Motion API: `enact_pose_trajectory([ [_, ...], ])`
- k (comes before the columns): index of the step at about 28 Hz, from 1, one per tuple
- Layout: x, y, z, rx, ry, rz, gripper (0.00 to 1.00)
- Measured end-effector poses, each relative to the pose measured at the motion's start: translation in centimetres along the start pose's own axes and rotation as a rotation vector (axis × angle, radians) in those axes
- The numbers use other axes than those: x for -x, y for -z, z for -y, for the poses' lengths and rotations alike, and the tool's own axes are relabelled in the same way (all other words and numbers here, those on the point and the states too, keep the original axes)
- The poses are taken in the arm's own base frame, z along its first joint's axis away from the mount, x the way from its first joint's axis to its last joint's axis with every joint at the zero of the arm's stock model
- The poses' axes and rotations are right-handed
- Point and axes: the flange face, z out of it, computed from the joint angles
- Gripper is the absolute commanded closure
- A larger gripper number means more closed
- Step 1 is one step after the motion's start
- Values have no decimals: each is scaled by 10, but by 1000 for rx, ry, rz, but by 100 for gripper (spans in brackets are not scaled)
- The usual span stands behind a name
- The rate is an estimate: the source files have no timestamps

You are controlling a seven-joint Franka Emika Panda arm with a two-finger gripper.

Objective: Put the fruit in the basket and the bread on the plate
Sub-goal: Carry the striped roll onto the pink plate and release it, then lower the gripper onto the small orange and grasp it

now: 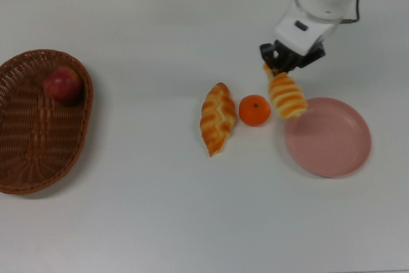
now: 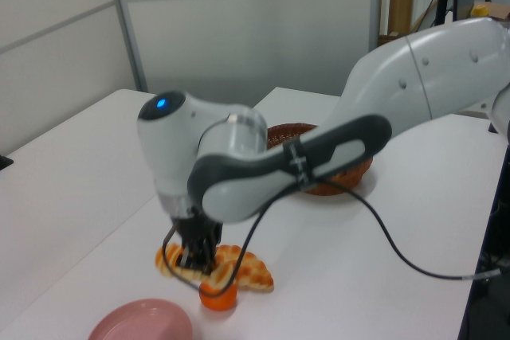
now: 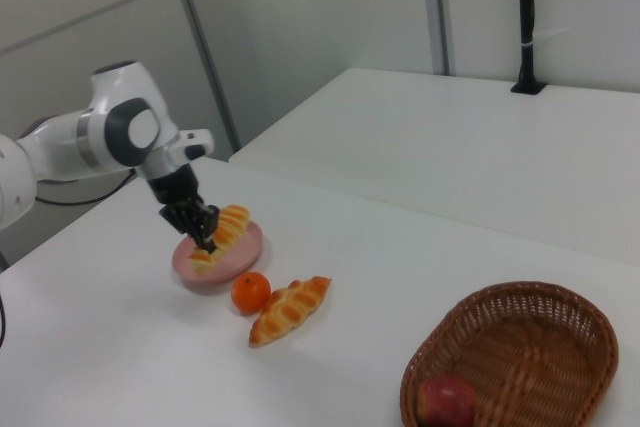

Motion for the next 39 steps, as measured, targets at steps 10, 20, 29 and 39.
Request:
enact_pose_trajectory([
  [10,-16,-60,63,33,-1,-143,88],
  [20,-28,-82,72,26,-20,-189,0],
  [29,-39,-57,56,5,-61,-223,0],
  [39,-33,-4,-12,-12,-150,-119,0],
])
